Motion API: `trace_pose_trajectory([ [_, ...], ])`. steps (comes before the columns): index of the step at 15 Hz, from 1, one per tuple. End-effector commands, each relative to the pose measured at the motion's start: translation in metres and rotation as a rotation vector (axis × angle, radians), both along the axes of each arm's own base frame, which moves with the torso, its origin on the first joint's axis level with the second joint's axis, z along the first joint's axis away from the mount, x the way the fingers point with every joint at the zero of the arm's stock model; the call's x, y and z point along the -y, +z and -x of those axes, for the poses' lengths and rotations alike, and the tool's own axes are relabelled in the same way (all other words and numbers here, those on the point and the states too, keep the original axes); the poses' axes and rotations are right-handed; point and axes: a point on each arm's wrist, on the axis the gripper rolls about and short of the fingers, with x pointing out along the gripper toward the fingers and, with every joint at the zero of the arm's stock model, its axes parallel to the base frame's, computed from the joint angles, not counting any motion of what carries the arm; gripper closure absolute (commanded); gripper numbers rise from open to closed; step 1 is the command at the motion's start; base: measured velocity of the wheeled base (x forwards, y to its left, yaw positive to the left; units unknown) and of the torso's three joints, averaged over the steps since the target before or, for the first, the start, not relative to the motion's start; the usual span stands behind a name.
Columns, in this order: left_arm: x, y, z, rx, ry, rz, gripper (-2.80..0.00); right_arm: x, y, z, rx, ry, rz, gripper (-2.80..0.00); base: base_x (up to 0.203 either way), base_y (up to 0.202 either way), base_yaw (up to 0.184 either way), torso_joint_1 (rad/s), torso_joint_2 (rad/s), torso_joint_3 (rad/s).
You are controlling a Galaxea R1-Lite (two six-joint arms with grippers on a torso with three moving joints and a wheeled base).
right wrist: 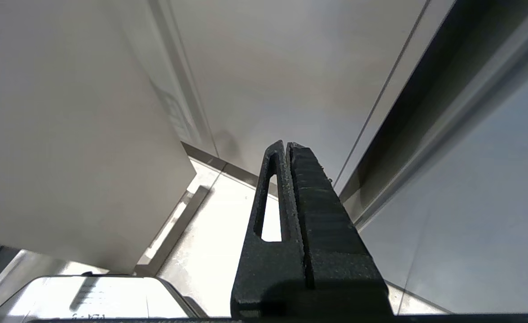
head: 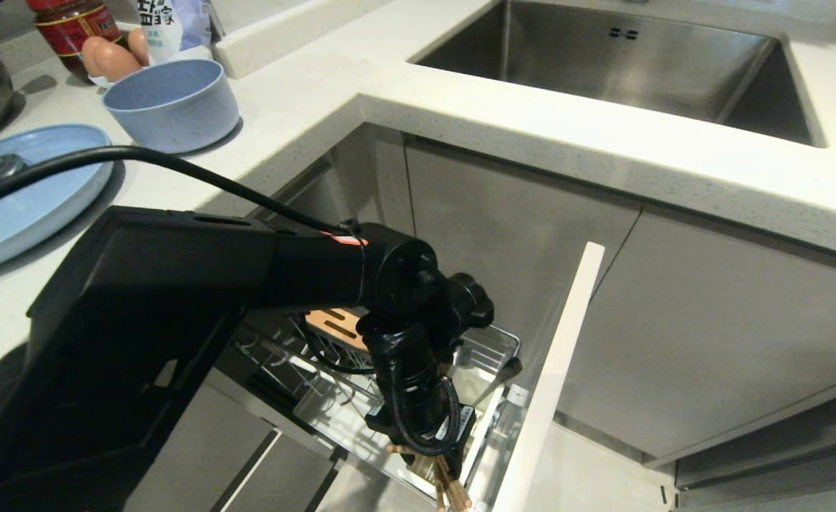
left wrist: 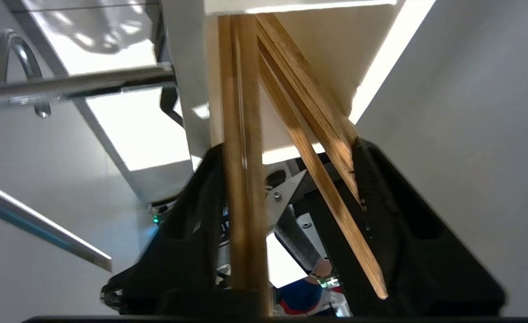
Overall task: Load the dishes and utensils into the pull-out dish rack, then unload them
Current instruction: Pick up the chopsticks and place it in the cupboard, then pick up the spoon and place it in the cupboard
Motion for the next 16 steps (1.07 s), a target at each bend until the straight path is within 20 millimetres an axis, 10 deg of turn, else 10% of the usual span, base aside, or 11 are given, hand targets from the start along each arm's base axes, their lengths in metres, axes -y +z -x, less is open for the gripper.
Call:
trace_pose_trajectory([
  [1,0.000,0.005,0.002,0.005,0.009,0.010,-2.80,0.000,0.000,0.000,0.000,0.000,0.000,0.00,0.000,0.000,0.000,0.000,0.00,0.000],
  [15,-0.027,0.079,0.029,0.160,0.074,0.133,-2.80,0.000,0.000,0.000,0.000,0.000,0.000,0.00,0.000,0.000,0.000,0.000,0.00,0.000],
  [16,-0.031,0.086,0.033,0.186,0.080,0.139,0.00,0.000,0.000,0.000,0.000,0.000,0.000,0.00,0.000,0.000,0.000,0.000,0.00,0.000],
])
